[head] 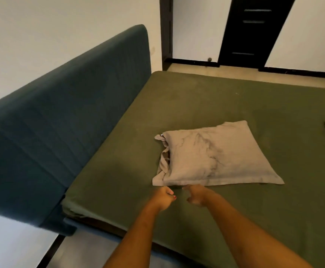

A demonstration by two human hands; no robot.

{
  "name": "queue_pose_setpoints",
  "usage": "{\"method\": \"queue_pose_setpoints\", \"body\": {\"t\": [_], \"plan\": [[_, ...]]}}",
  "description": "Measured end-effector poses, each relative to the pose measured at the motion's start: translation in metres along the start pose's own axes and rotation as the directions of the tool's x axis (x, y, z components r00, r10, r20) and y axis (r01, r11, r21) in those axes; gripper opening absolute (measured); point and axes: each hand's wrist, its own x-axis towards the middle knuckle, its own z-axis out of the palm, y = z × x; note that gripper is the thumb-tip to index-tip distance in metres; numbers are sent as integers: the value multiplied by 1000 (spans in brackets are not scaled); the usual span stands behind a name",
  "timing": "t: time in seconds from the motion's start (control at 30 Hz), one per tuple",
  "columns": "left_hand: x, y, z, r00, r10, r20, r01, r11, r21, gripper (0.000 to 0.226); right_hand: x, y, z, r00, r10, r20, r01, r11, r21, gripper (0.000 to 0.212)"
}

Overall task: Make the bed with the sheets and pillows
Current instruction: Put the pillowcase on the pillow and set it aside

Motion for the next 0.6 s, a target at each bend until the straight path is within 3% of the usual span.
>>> {"method": "queue_pose_setpoints", "body": {"t": [0.27, 0.33, 0.5, 0.6], "plan": [[77, 50, 39, 994, -24, 103, 21, 999, 35, 4, 47, 92, -40, 989, 147, -25, -146, 988, 42, 66], [96, 59, 47, 994, -34, 99, 30, 999, 40, 16, 60, 107, -48, 987, 160, -30, -159, 987, 9, 66], [144, 76, 61, 994, -69, 84, 69, 998, 8, 6, 103, 135, -63, 985, 163, -55, -166, 984, -58, 62], [170, 75, 66, 991, -110, 70, 111, 994, 2, 15, 128, 145, -62, 985, 168, -42, -172, 979, -114, 70]]}}
